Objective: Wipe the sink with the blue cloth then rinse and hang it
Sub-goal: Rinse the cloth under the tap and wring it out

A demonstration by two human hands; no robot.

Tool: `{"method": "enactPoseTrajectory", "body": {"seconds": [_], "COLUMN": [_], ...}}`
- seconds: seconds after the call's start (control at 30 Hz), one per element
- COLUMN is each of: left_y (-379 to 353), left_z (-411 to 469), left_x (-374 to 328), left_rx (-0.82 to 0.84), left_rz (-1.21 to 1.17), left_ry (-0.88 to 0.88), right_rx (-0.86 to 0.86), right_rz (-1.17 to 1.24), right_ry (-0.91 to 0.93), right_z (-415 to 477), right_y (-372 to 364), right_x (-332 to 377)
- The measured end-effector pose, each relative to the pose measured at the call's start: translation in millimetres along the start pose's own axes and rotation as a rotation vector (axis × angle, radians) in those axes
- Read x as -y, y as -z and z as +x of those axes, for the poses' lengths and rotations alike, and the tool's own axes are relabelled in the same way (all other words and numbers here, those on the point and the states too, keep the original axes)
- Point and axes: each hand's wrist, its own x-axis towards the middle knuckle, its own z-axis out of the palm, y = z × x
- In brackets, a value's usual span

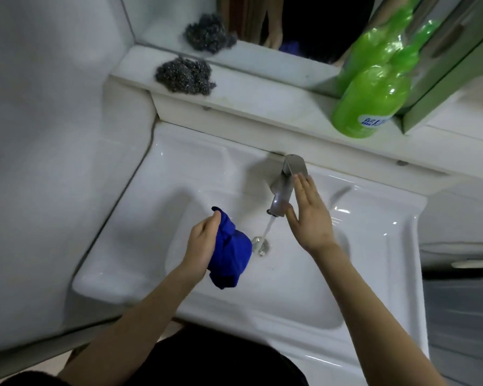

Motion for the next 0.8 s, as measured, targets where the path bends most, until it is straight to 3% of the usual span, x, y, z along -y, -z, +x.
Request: {"method": "enactPoseTrajectory", "body": {"seconds": [0.2,0.27,0.33,0.4,0.47,0.6,0.7,0.8], "left_y": [22.5,24.8,24.8,21.6,16.1,5.9,2.5,1.0], "left_z": [-16.8,-20.8,-25.3,-28.5,-31.8,-36.8,-33.3,-35.9], "left_x": [1.4,-7.1,-18.6,-31.4,-44.6,-56.5,-43.3,-38.1], "left_rx": [-0.002,0.007,0.046,0.099,0.124,0.149,0.159,0.244], "left_rz": [0.004,-0.001,-0.029,-0.083,-0.129,-0.002,0.161,0.447], "left_ry": [0.01,0.014,0.016,0.0,-0.036,-0.242,-0.345,-0.281], "right_rx": [0.061,-0.069,-0.148,0.091,0.345,0.356,0.376,0.464], "right_rz": [0.015,0.295,0.773,1.182,1.419,1.893,1.834,1.682], "right_ry": [-0.049,-0.242,-0.543,-0.769,-0.834,-0.897,-0.792,-0.732], "right_z": [-27.9,-39.0,-52.3,-59.5,-68.2,-71.3,-75.4,-83.4], "right_y": [-3.7,4.3,9.2,4.6,-1.3,2.7,1.0,-2.1], "right_x": [5.8,26.8,56.9,77.2,90.5,103.1,107.9,108.8]}}
